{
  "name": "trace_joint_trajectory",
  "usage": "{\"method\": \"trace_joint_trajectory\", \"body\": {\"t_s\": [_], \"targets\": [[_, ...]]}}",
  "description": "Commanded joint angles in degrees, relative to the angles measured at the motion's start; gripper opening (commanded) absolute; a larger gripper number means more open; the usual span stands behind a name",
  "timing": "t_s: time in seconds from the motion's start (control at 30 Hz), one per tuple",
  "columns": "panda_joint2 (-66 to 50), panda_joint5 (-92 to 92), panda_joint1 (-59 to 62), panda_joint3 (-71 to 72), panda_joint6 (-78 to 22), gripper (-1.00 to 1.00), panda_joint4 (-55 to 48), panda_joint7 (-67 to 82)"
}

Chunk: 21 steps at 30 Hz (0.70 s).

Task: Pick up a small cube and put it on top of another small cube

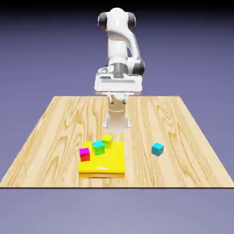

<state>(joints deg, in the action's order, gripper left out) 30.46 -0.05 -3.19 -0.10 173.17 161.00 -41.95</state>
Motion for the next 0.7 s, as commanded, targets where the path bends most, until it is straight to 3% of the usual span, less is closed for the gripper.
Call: {"method": "trace_joint_trajectory", "body": {"t_s": [0.0, 0.57, 0.67], "targets": [[-1.8, 0.0, -2.1, -0.1, -0.7, 0.00, 0.0, 0.4], [-32.3, -0.8, -36.7, -1.5, -12.2, 0.00, 0.0, 7.4], [-36.4, -0.5, -36.7, -1.4, -8.7, 0.00, -0.6, 7.6]]}}
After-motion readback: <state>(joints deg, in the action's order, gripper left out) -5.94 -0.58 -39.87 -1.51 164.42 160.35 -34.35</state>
